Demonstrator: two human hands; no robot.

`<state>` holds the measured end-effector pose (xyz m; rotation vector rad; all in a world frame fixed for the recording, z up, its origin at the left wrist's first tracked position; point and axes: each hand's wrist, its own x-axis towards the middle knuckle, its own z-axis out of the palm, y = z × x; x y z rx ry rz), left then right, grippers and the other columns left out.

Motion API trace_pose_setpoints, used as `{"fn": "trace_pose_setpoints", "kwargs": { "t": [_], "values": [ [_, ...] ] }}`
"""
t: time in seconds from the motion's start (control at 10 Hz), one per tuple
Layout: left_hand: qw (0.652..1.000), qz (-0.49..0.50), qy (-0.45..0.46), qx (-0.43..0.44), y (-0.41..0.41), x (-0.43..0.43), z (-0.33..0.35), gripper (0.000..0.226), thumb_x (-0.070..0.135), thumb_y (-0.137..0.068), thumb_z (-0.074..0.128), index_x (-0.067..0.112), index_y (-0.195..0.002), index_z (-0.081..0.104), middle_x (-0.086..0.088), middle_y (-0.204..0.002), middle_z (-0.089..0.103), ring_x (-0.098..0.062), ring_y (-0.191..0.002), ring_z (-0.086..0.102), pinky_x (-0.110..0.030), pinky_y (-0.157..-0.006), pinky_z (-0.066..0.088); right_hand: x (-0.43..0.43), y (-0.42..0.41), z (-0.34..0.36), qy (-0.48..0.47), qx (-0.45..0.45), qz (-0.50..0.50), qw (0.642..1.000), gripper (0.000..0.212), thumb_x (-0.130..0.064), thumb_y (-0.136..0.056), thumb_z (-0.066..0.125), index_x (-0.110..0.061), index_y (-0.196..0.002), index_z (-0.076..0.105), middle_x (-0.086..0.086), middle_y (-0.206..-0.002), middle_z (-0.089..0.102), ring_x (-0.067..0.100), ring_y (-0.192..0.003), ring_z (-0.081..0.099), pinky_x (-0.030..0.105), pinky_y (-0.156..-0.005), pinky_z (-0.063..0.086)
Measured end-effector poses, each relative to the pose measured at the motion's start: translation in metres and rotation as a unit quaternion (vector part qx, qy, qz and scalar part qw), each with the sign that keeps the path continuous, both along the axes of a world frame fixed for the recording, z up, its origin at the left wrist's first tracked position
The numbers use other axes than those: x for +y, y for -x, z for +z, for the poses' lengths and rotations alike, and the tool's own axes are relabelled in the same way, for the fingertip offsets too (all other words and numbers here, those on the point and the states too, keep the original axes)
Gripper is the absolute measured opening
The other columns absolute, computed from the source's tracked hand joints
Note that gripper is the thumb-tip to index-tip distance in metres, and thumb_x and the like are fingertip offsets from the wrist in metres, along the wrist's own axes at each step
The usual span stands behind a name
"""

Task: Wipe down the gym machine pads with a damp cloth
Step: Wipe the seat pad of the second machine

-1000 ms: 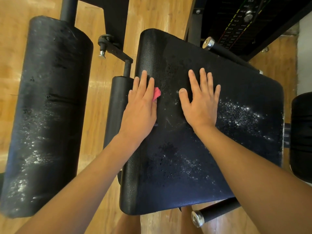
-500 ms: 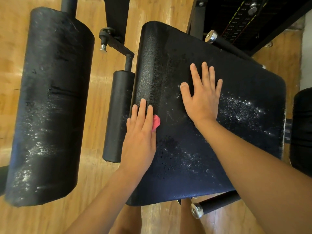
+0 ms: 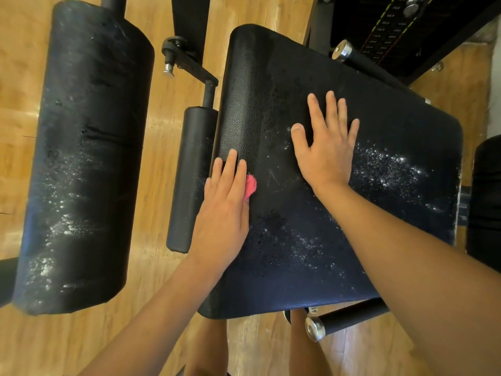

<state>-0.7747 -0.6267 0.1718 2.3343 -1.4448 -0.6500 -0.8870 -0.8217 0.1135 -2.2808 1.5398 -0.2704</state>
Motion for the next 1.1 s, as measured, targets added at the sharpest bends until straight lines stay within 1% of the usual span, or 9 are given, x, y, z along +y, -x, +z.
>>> {"fn": "trace_pose_setpoints", "kwargs": {
  "t": [0.1, 0.2, 0.4, 0.6, 0.7, 0.8, 0.9, 1.0, 1.1],
  "values": [
    [1.000, 0.008, -0.016, 0.005, 0.016, 0.028, 0.002, 0.059, 0.016, -0.107, 0.037, 0.012, -0.162, 0.019, -0.001, -0.172, 0.005, -0.022, -0.158, -0.004, -0.045, -0.127, 0.010, 0.000, 0.000, 0.000, 0.002, -0.001, -0.001, 1.000, 0.063, -0.057, -0.103, 0.029, -0.033, -0.162, 0.024, 0.002, -0.172, 0.013, 0.023, -0.159, 0.003, 0.055, -0.127, 0.002],
    [1.000, 0.015, -0.026, 0.009, 0.023, 0.040, 0.002, 0.059, 0.016, -0.106, 0.036, 0.012, -0.162, 0.018, -0.001, -0.172, 0.003, -0.021, -0.158, -0.006, -0.046, -0.127, 0.010, 0.000, 0.000, 0.000, 0.001, -0.002, 0.000, 1.000, 0.063, -0.057, -0.103, 0.029, -0.033, -0.162, 0.024, 0.003, -0.172, 0.013, 0.024, -0.159, 0.004, 0.055, -0.127, 0.003],
    [0.999, 0.043, 0.013, 0.005, 0.017, 0.019, 0.002, 0.061, 0.011, -0.107, 0.041, 0.007, -0.162, 0.014, -0.003, -0.170, -0.001, -0.022, -0.158, -0.002, -0.043, -0.128, 0.010, 0.000, 0.000, 0.001, 0.002, -0.004, -0.001, 1.000, 0.064, -0.056, -0.103, 0.029, -0.033, -0.162, 0.024, 0.002, -0.172, 0.014, 0.024, -0.159, 0.004, 0.055, -0.127, 0.003],
    [1.000, 0.018, -0.005, 0.000, 0.017, 0.029, -0.004, 0.061, 0.009, -0.106, 0.042, 0.009, -0.162, 0.019, -0.004, -0.172, 0.005, -0.023, -0.158, -0.004, -0.045, -0.127, 0.007, 0.000, 0.001, 0.000, 0.001, 0.002, 0.000, 1.000, 0.064, -0.057, -0.103, 0.028, -0.034, -0.162, 0.023, 0.002, -0.172, 0.013, 0.023, -0.159, 0.004, 0.055, -0.127, 0.003],
    [1.000, 0.026, -0.013, -0.001, 0.026, 0.046, -0.003, 0.062, 0.007, -0.105, 0.045, 0.010, -0.162, 0.020, -0.002, -0.172, 0.008, -0.023, -0.159, -0.003, -0.046, -0.127, 0.007, 0.001, 0.001, 0.000, -0.003, 0.003, 0.001, 1.000, 0.064, -0.058, -0.103, 0.027, -0.034, -0.162, 0.022, 0.001, -0.172, 0.012, 0.023, -0.159, 0.003, 0.055, -0.127, 0.003],
    [0.999, 0.027, -0.021, -0.002, 0.040, 0.073, -0.003, 0.062, 0.007, -0.104, 0.043, 0.011, -0.162, 0.020, -0.002, -0.172, 0.008, -0.022, -0.159, -0.002, -0.047, -0.127, 0.009, 0.000, 0.001, 0.000, 0.000, 0.001, 0.002, 1.000, 0.064, -0.058, -0.103, 0.027, -0.034, -0.162, 0.022, 0.002, -0.172, 0.013, 0.023, -0.159, 0.003, 0.055, -0.127, 0.002],
    [0.999, 0.013, -0.034, -0.023, 0.055, 0.106, -0.003, 0.058, 0.019, -0.107, 0.033, 0.012, -0.162, 0.018, -0.002, -0.172, 0.007, -0.024, -0.159, 0.000, -0.048, -0.126, 0.011, 0.000, 0.001, -0.001, 0.004, 0.002, 0.002, 1.000, 0.064, -0.058, -0.103, 0.027, -0.033, -0.162, 0.023, 0.002, -0.172, 0.013, 0.023, -0.159, 0.004, 0.055, -0.127, 0.003],
    [0.998, -0.005, -0.044, -0.041, 0.064, 0.127, -0.004, 0.063, 0.022, -0.105, 0.032, 0.016, -0.164, 0.009, -0.001, -0.173, 0.003, -0.025, -0.159, 0.002, -0.049, -0.126, 0.014, 0.000, 0.001, -0.002, 0.002, 0.001, 0.000, 1.000, 0.064, -0.058, -0.102, 0.027, -0.034, -0.162, 0.023, 0.001, -0.172, 0.013, 0.022, -0.159, 0.004, 0.055, -0.127, 0.003],
    [0.999, -0.004, -0.034, -0.040, 0.063, 0.126, -0.007, 0.065, 0.022, -0.106, 0.033, 0.018, -0.164, 0.005, -0.001, -0.173, 0.003, -0.026, -0.159, 0.003, -0.045, -0.126, 0.012, 0.000, 0.000, -0.002, 0.003, 0.001, -0.001, 1.000, 0.065, -0.058, -0.102, 0.027, -0.034, -0.162, 0.023, 0.001, -0.172, 0.013, 0.022, -0.159, 0.004, 0.055, -0.127, 0.003]
  ]
}}
